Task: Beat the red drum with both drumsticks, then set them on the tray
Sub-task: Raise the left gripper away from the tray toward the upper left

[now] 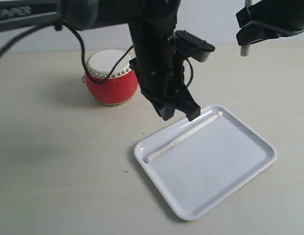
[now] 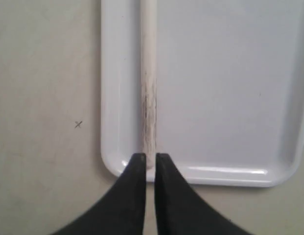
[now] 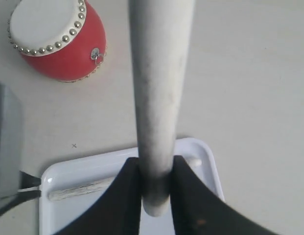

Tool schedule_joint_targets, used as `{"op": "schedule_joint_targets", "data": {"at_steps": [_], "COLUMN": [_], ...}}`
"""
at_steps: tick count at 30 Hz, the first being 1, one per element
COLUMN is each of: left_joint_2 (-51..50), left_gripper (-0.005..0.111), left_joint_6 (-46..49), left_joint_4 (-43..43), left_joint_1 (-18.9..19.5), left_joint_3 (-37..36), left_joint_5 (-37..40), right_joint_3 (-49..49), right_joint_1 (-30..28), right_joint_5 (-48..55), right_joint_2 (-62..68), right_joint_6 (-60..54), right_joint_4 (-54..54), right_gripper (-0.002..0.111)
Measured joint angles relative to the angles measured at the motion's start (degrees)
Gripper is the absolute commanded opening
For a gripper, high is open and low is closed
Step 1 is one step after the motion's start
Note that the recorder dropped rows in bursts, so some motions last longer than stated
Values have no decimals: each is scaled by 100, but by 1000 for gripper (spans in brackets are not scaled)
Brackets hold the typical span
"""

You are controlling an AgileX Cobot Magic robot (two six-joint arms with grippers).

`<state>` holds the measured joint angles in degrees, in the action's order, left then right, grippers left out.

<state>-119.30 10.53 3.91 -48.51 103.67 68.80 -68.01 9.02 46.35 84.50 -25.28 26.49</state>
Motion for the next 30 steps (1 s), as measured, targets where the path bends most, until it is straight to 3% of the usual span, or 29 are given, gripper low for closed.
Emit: {"op": "schedule_joint_targets", "data": {"at_steps": [6,16,23,30], "left_joint_2": [1019,2936,4082,4728], "left_gripper": [1,1,1,1], "left_joint_6": [206,344,358,358], "left_joint_4": [-9,18,53,67], "left_joint_1": [308,1289,1366,1366], "left_joint_3": [-937,-3138,-3848,-4174], "left_joint_5": [-346,-1762,-2403,-3782], "right_joint_3": [0,0,0,195], "right_joint_1": [0,0,0,-8], "right_joint_5": [117,357,824,632], "right_joint_2": [0,0,124,147], "right_joint_6": [637,1324,1175,1491], "right_joint_4": [-61,-73,-73,167], "right_gripper": [0,0,0,0]}}
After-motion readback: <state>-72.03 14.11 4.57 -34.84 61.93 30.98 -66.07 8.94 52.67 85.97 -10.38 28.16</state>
